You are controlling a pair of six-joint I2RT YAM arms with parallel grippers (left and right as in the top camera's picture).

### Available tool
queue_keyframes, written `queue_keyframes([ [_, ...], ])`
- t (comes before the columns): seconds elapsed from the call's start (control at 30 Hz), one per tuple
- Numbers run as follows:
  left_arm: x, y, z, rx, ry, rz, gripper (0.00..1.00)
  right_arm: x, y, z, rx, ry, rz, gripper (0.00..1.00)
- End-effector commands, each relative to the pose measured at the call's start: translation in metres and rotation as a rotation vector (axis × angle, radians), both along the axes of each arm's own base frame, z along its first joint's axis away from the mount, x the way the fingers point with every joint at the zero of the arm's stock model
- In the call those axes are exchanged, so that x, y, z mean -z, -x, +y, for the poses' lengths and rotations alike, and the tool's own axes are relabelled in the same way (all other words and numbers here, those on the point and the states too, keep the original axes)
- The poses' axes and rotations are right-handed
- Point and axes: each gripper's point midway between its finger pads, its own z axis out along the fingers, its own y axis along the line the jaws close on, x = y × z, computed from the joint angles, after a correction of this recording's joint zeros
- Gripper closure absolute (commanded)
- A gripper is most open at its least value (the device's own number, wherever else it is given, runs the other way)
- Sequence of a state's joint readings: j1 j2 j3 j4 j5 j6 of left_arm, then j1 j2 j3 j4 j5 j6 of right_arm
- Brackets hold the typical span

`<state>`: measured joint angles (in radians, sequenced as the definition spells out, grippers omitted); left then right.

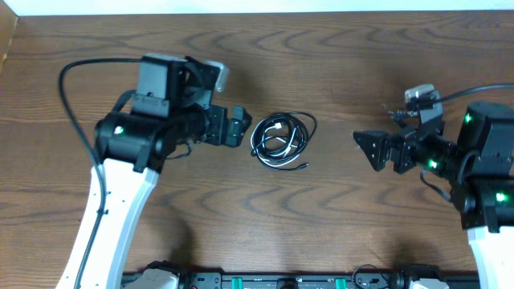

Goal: Untangle cables
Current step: 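Move the left gripper over the cable bundle and grasp a black cable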

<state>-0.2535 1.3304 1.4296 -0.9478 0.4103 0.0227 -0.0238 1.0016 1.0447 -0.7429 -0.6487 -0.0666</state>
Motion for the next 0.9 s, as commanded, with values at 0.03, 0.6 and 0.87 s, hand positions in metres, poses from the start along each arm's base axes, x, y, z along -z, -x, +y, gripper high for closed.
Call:
queue_keyframes([
  [0.03,-0.001,-0.005,-0.011,0.037,0.027,0.008,0.02,-0.011,0.002,0.013,-0.078,-0.048,-0.008,0.01],
  [0.6,0.093,-0.04,-0.029,-0.56,-0.055,0.313,0.2,0.005,-0.018,-0.008,0.116,-0.04,0.089,0.02],
  [0.87,0.153,-0.041,-0.043,-0.788,-0.065,0.488,0.42,0.024,-0.027,-0.02,0.178,0.012,0.142,0.08],
])
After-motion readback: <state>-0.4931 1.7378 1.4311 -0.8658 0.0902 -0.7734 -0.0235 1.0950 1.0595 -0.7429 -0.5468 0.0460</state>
